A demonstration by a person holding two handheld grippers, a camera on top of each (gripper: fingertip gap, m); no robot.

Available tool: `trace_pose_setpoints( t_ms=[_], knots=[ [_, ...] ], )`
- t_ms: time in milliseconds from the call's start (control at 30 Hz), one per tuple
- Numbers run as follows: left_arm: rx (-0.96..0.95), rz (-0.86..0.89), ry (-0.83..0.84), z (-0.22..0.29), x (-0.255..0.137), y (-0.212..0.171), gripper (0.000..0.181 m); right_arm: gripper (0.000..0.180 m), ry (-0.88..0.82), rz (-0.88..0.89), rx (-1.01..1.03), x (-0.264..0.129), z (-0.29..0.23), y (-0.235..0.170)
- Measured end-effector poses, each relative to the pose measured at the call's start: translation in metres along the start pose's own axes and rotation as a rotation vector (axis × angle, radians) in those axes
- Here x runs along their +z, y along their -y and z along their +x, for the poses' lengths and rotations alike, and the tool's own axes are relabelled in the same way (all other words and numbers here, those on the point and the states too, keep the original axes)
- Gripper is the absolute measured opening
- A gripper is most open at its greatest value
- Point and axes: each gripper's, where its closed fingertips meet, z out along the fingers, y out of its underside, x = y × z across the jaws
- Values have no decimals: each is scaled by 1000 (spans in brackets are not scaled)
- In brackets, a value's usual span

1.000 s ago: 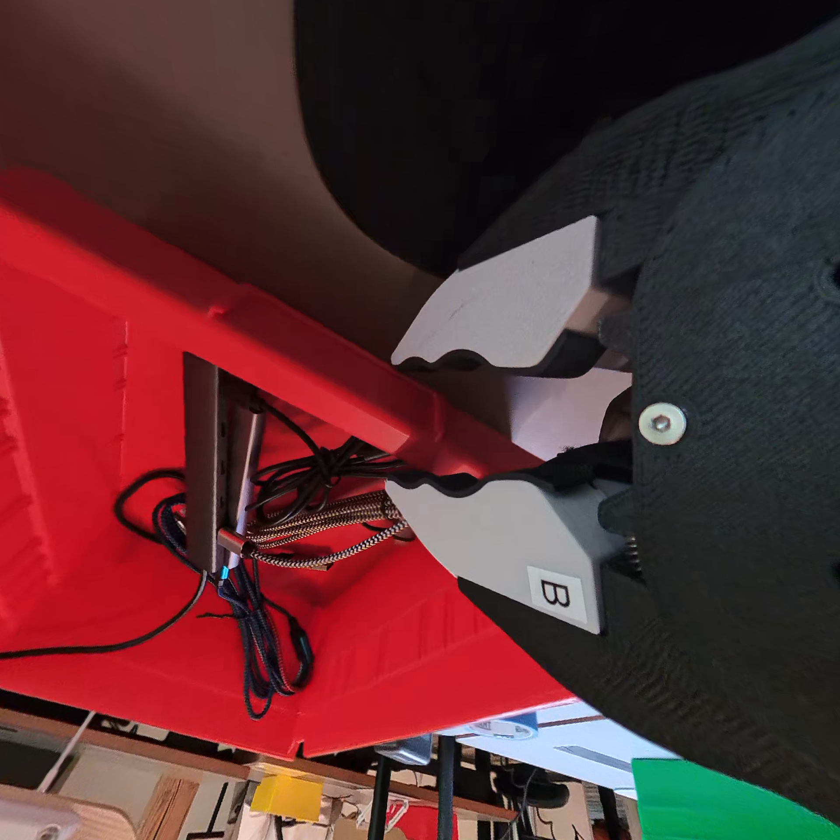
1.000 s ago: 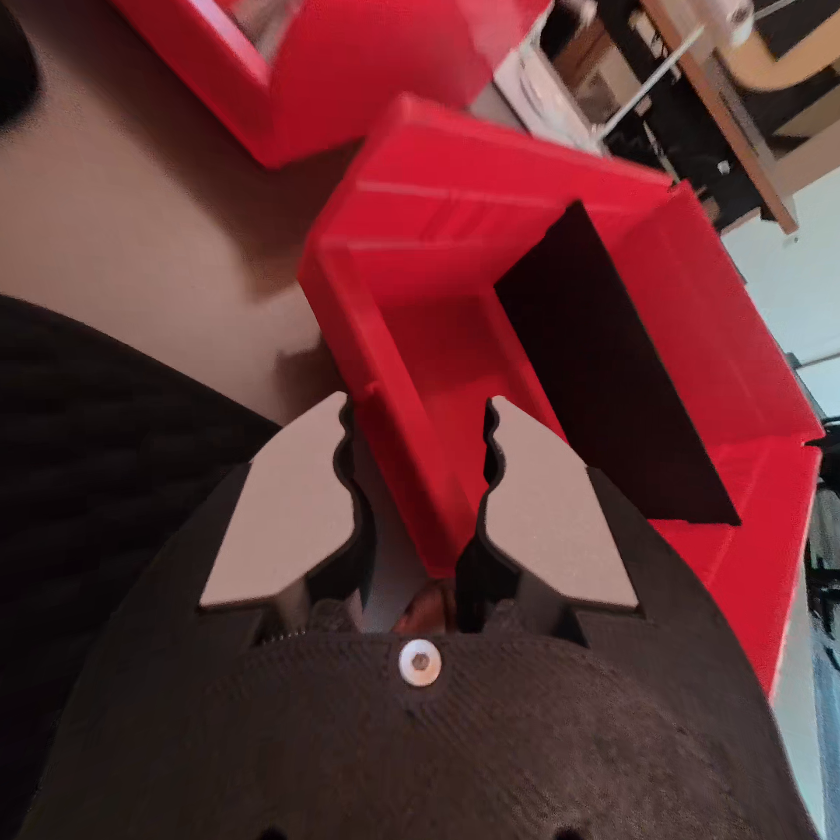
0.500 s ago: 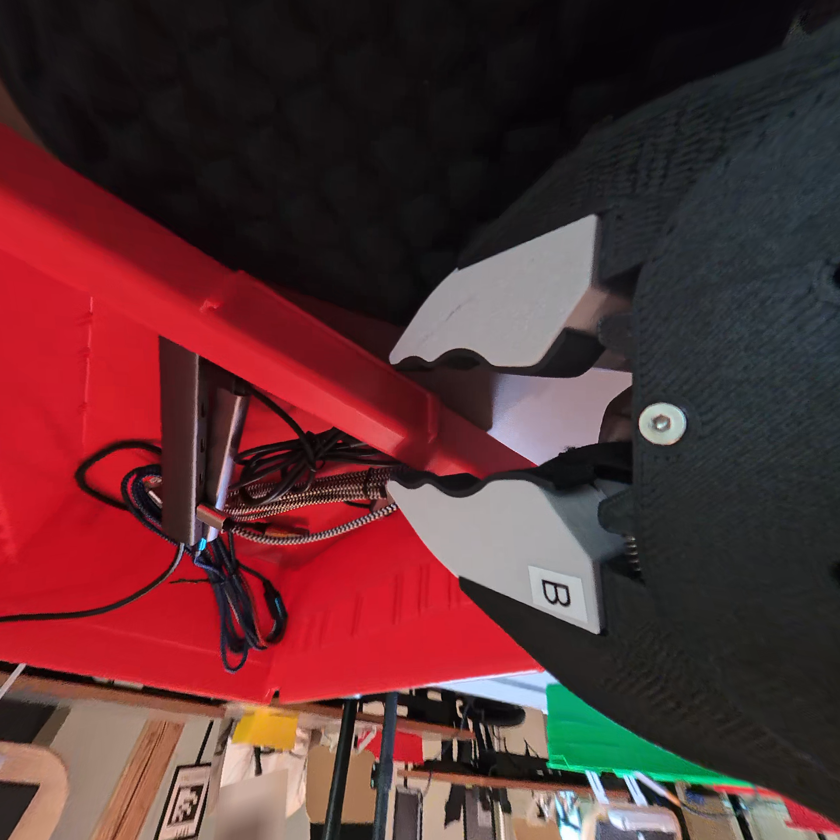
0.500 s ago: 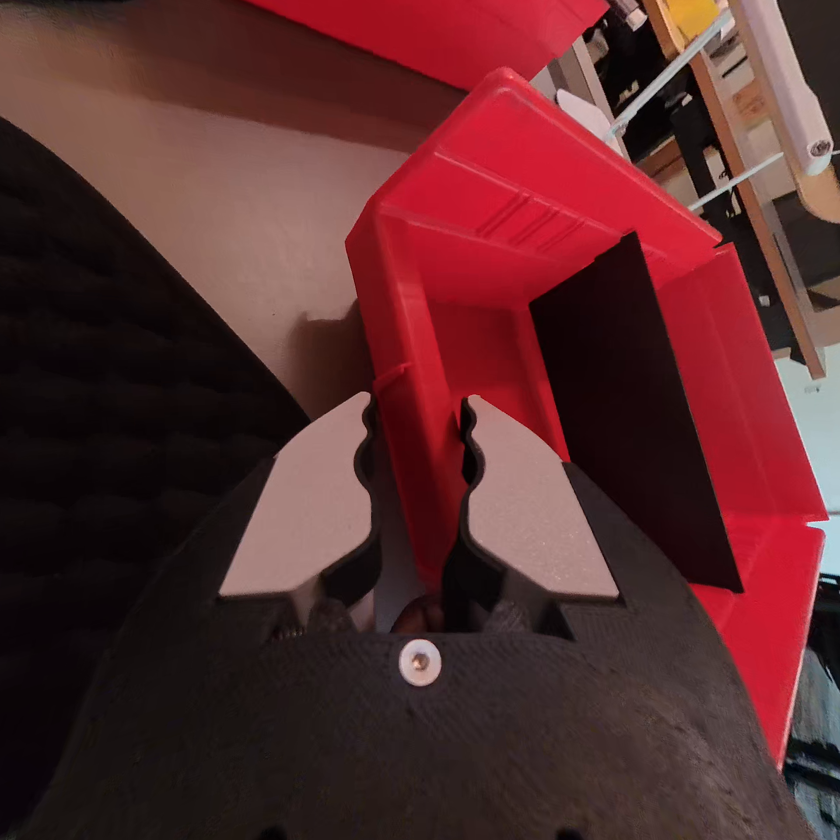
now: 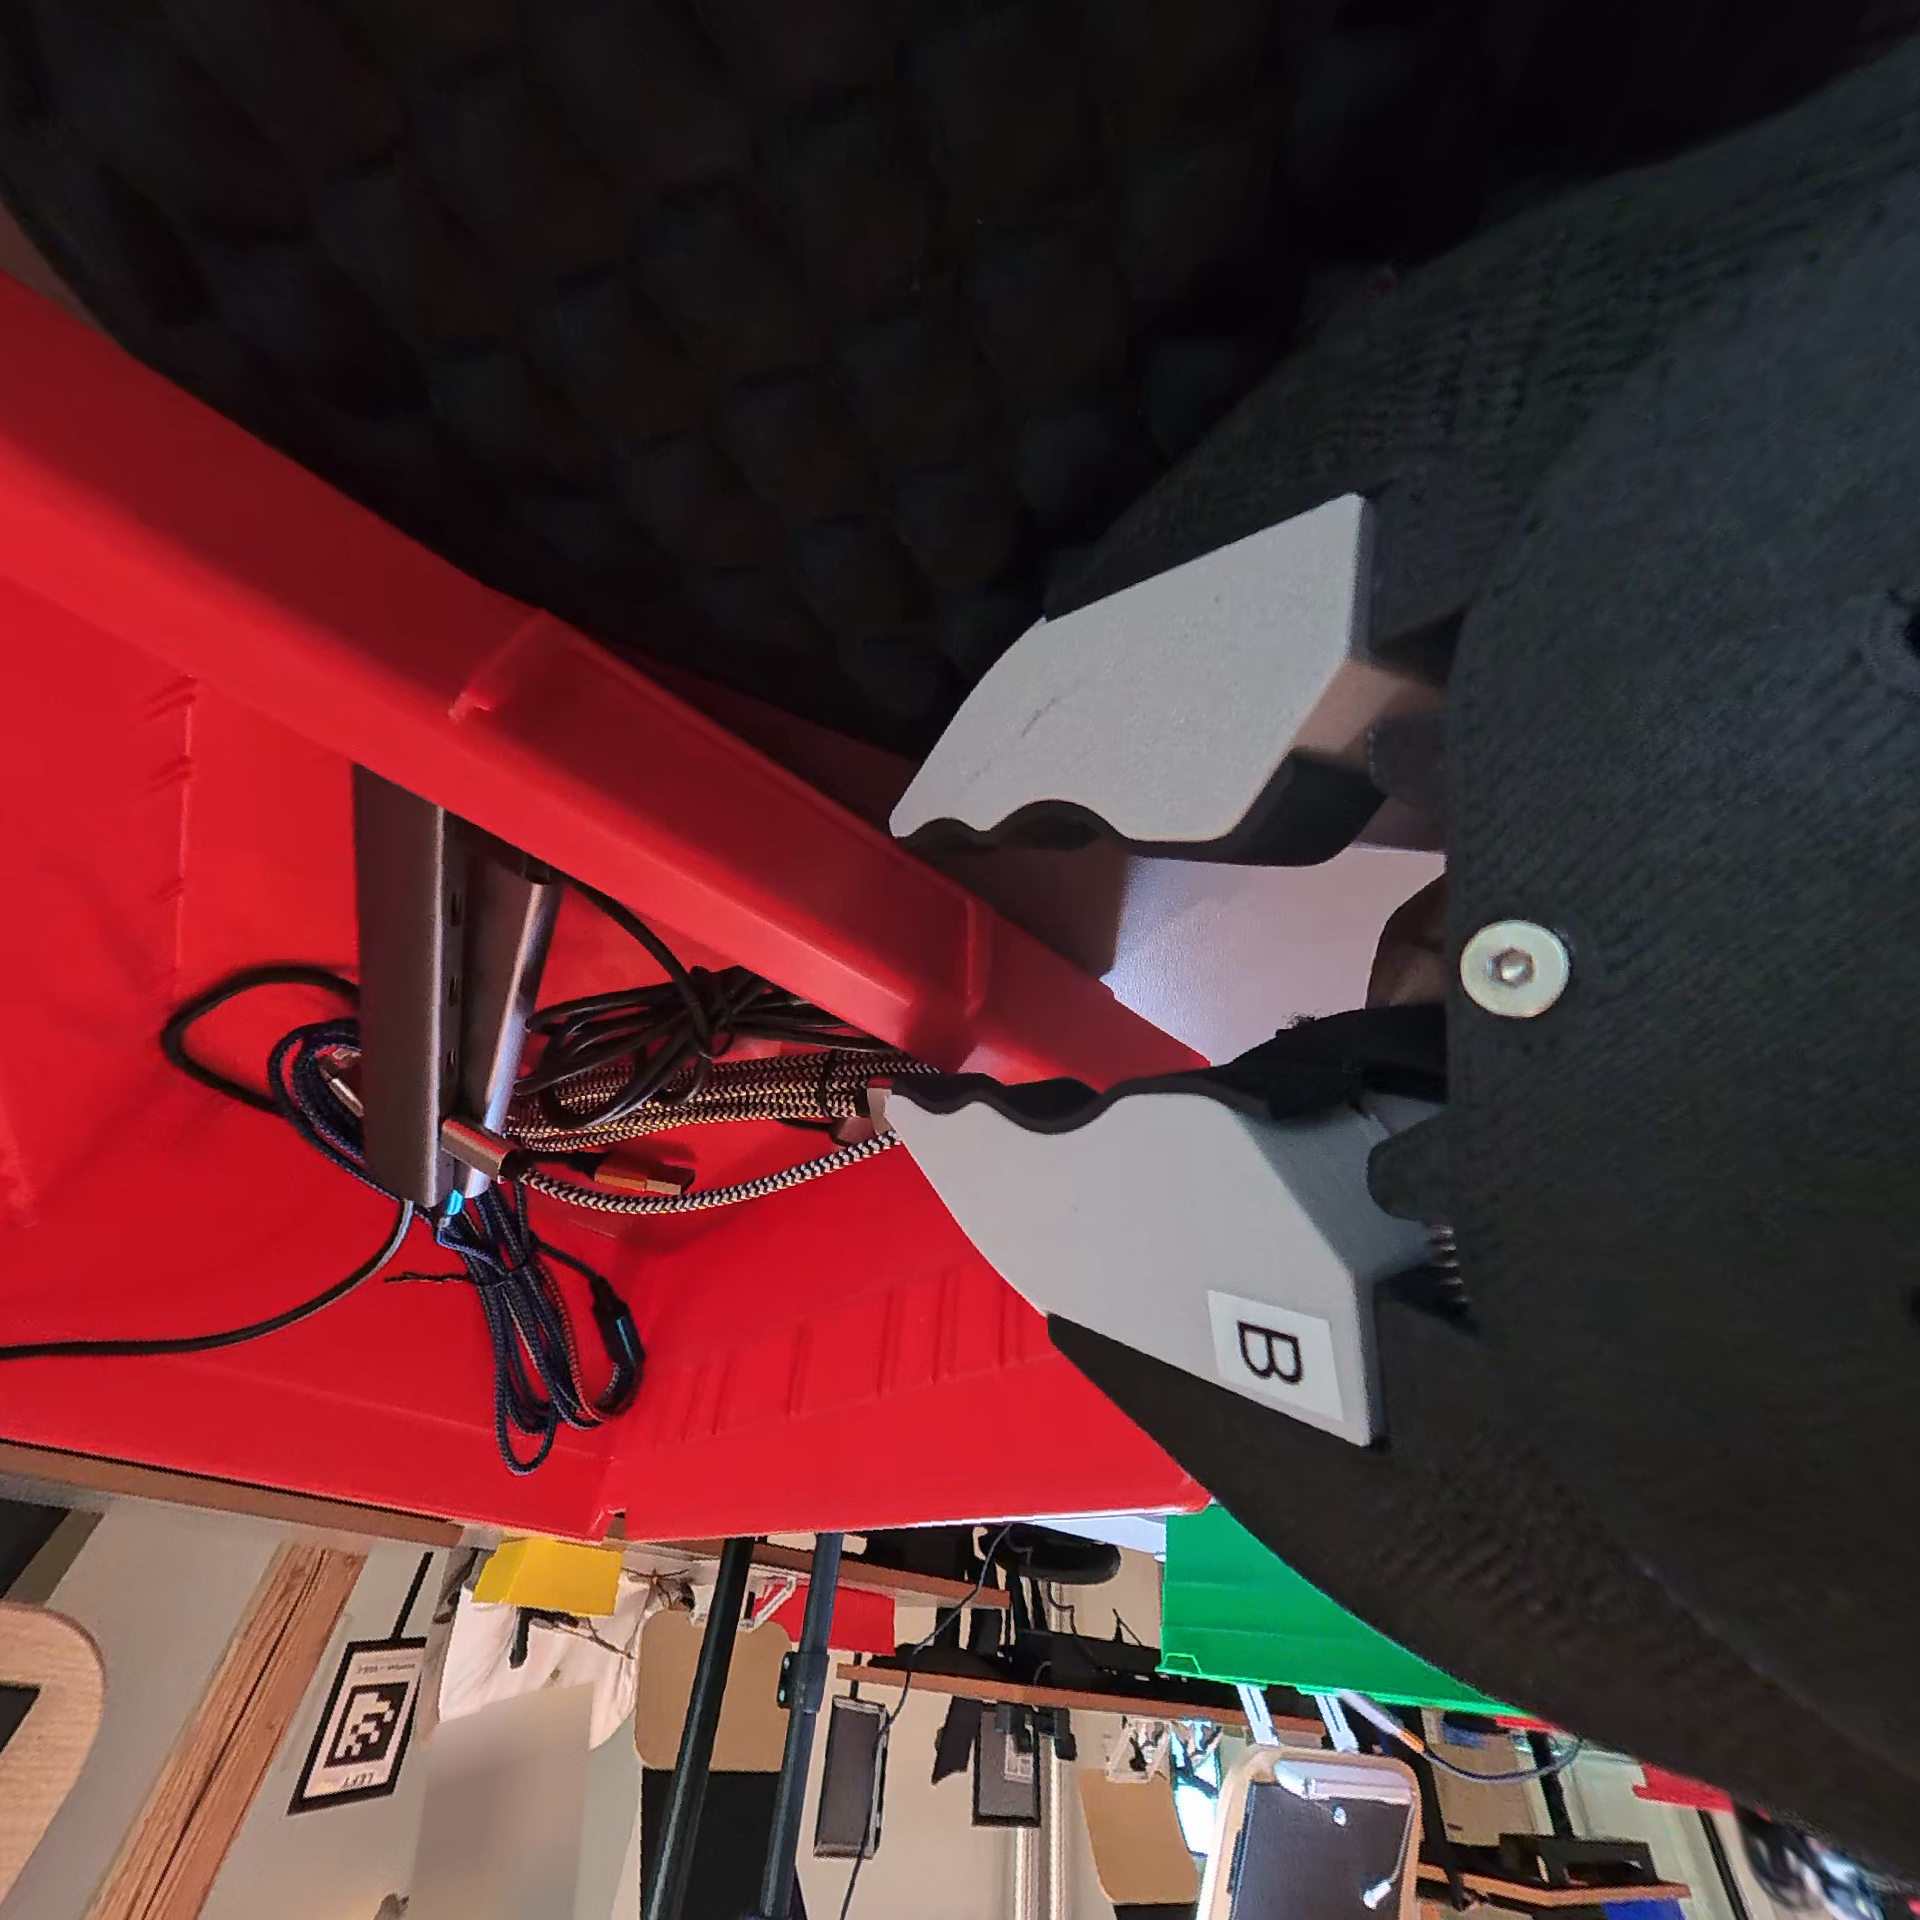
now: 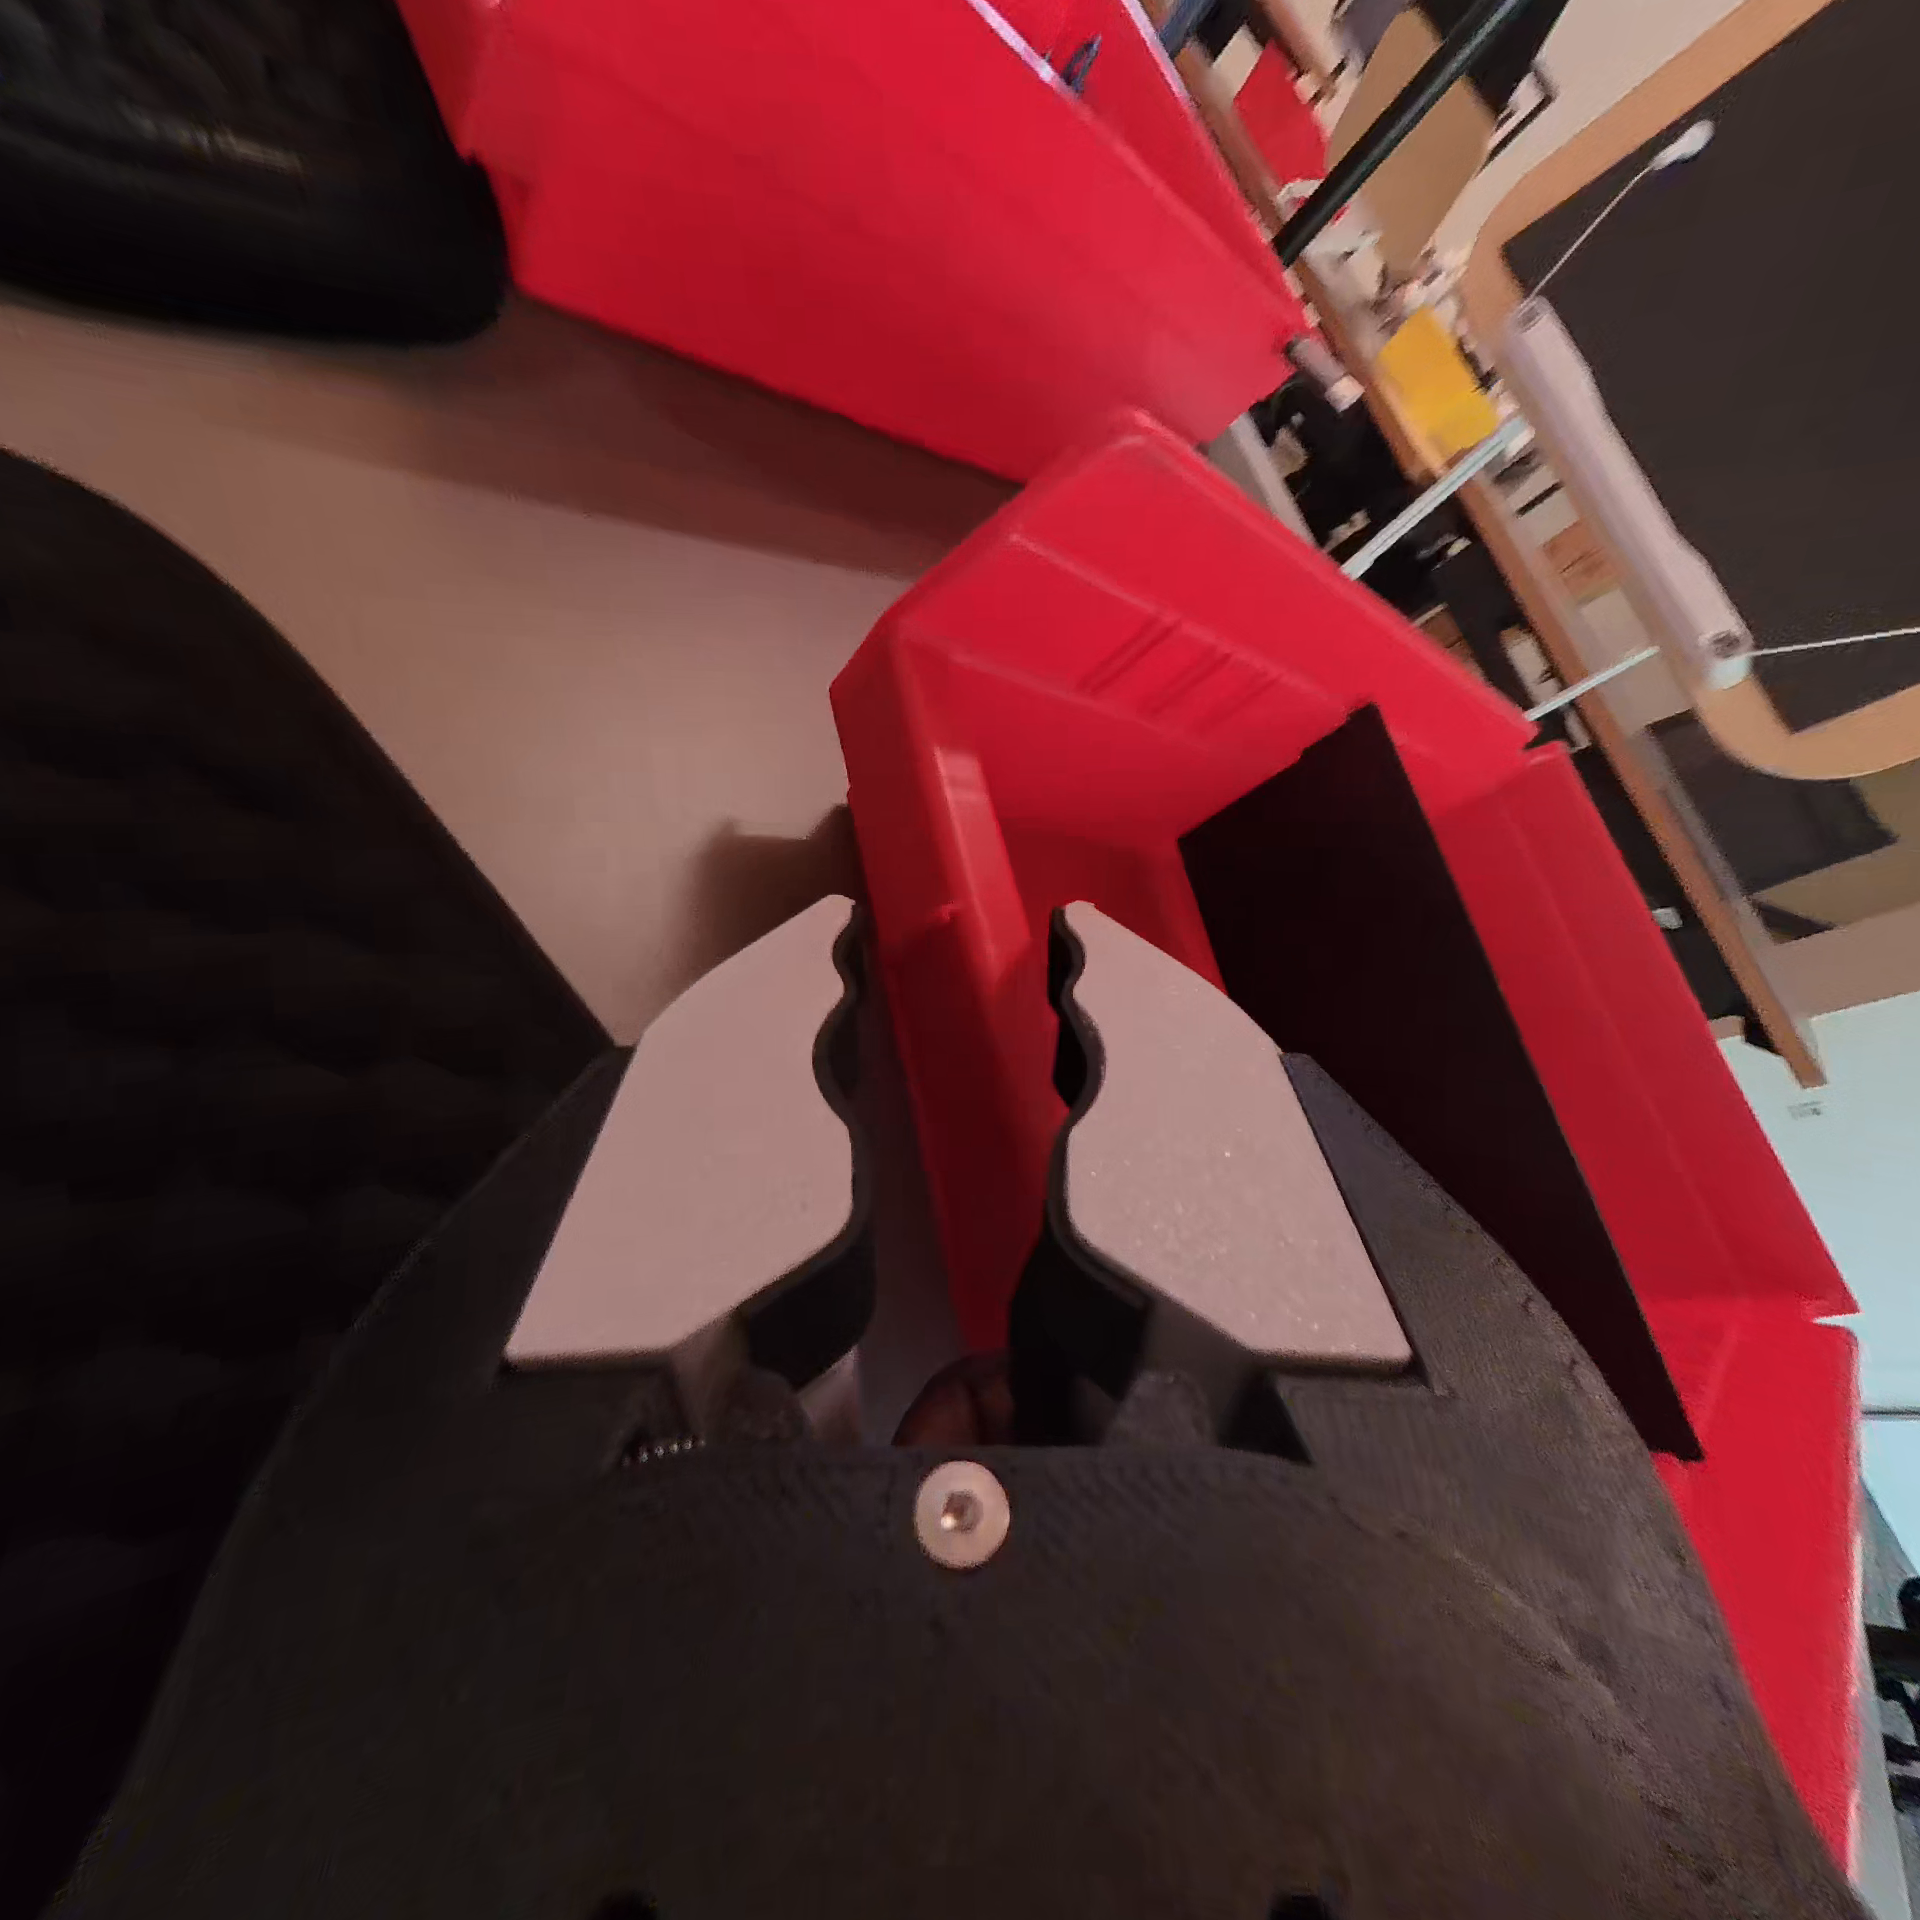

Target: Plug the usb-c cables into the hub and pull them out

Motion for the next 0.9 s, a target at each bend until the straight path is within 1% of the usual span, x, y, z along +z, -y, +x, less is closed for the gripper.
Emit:
trace_pose_setpoints(
  t_ms=[67,167,233,300,400,500,567,633,667,700,800,833,867,900],
  knots=[
    [7,-5,-16,0,0,0,41,33,-34,55,7,3,0,6],
    [9,-17,-51,1,1,-1,41,33,-105,53,-9,1,6,3],
    [6,-15,-55,1,1,-1,41,32,-152,82,6,-3,14,3],
    [-10,9,-49,1,0,-1,41,31,-171,124,35,-7,20,9],
    [21,25,-58,1,-1,0,40,28,-150,186,92,-11,22,18],
    [53,-13,-107,2,1,1,40,29,-129,161,145,-11,21,11],
    [68,-35,-123,-1,1,2,47,33,-146,120,157,-12,22,3],
    [26,-27,-163,-2,-5,6,47,35,-176,93,184,-16,23,0],
    [-26,3,-182,-4,-11,13,46,35,-176,85,216,-18,23,-2],
    [-106,72,-165,-14,-17,26,42,35,-176,73,250,-19,22,-4],
    [-401,361,-134,-54,-48,78,43,36,-198,-4,310,-21,25,-12],
    [-497,462,-128,-68,-57,94,43,37,-211,-3,318,-22,26,-10],
    [-561,532,-152,-77,-63,108,43,37,-211,18,324,-22,26,-5],
    [-571,543,-202,-78,-61,117,43,37,-195,50,333,-21,25,3]
  ],
)
